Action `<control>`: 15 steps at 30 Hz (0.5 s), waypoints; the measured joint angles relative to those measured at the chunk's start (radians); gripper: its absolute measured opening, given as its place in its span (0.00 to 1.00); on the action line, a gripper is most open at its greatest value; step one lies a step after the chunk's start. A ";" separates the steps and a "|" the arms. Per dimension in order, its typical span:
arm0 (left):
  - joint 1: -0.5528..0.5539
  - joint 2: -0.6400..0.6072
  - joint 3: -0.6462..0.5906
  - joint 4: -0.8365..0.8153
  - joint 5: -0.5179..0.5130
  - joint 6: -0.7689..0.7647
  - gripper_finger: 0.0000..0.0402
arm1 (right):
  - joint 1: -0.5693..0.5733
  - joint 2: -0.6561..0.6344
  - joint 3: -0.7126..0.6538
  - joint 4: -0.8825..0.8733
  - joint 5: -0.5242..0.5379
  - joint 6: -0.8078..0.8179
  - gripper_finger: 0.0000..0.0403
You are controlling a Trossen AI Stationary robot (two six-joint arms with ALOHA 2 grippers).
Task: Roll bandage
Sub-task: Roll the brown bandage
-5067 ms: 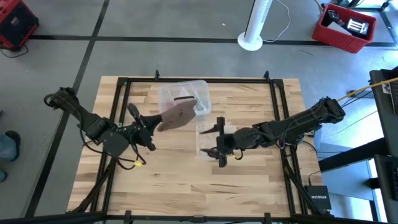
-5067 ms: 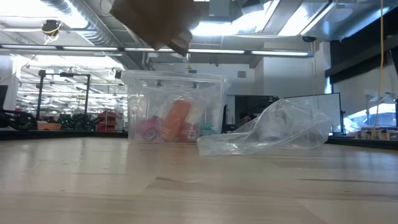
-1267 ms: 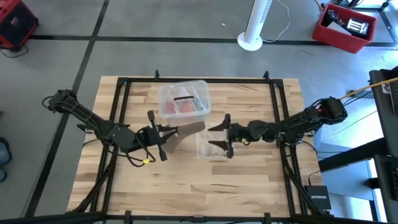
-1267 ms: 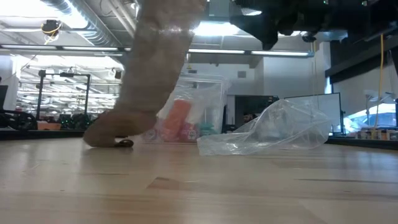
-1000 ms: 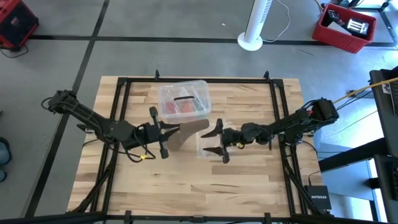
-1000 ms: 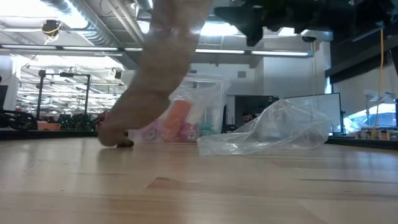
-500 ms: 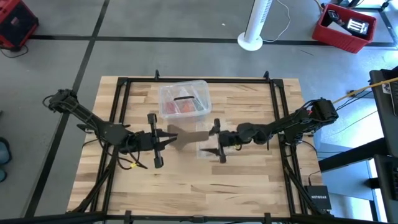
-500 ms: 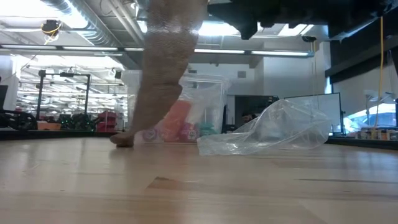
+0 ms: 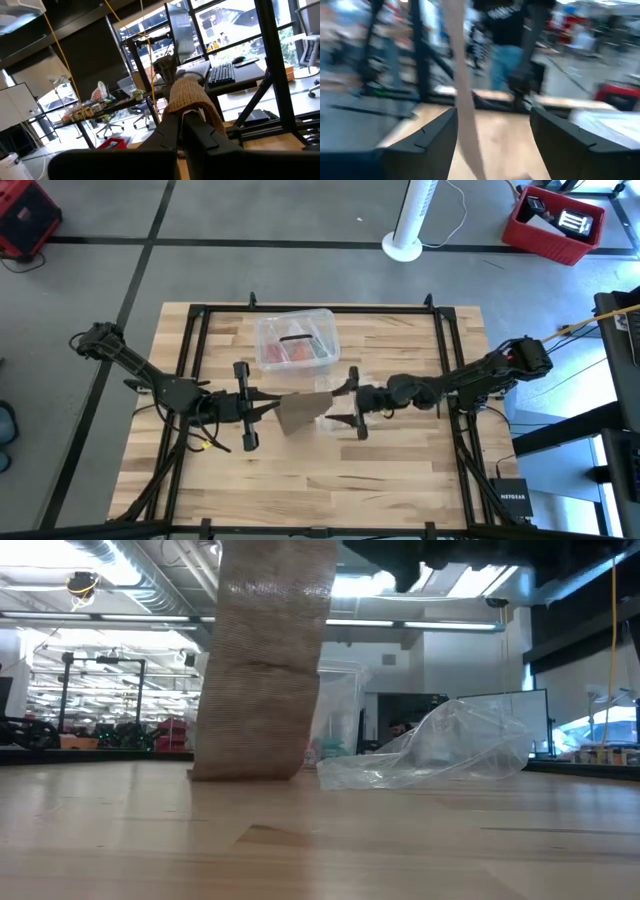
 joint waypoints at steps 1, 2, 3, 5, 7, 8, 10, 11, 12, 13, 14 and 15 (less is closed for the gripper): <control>0.000 0.000 0.000 0.006 0.000 0.002 0.00 | -0.005 0.022 0.000 0.044 -0.045 0.021 0.62; 0.000 0.000 0.000 0.012 0.000 0.004 0.00 | -0.008 0.040 0.000 0.069 -0.071 0.030 0.62; 0.000 0.000 0.000 0.019 0.000 0.003 0.00 | -0.007 0.053 0.000 0.078 -0.080 0.043 0.62; 0.000 0.000 0.000 0.024 0.000 0.005 0.00 | -0.006 0.080 0.000 0.077 -0.086 0.059 0.62; 0.000 0.000 0.000 0.024 0.000 0.007 0.00 | -0.007 0.106 0.000 0.078 -0.084 0.072 0.62; 0.000 0.000 0.000 0.022 0.000 0.005 0.00 | -0.007 0.116 0.000 0.080 -0.078 0.072 0.62; 0.004 0.000 0.000 0.022 0.000 0.003 0.00 | -0.008 0.135 0.000 0.097 -0.046 0.071 0.62; 0.006 0.000 0.000 0.022 0.000 0.001 0.00 | -0.008 0.145 0.000 0.112 -0.027 0.071 0.61; 0.006 0.000 0.000 0.022 0.000 -0.001 0.00 | -0.008 0.155 0.000 0.122 -0.014 0.068 0.60; 0.006 0.000 0.000 0.022 0.000 -0.002 0.00 | -0.008 0.168 0.003 0.138 -0.002 0.070 0.59; 0.006 0.000 0.000 0.022 0.000 -0.002 0.00 | -0.008 0.182 0.011 0.153 0.003 0.077 0.58; 0.006 0.000 0.000 0.023 0.000 -0.002 0.00 | -0.008 0.195 0.021 0.171 0.001 0.090 0.57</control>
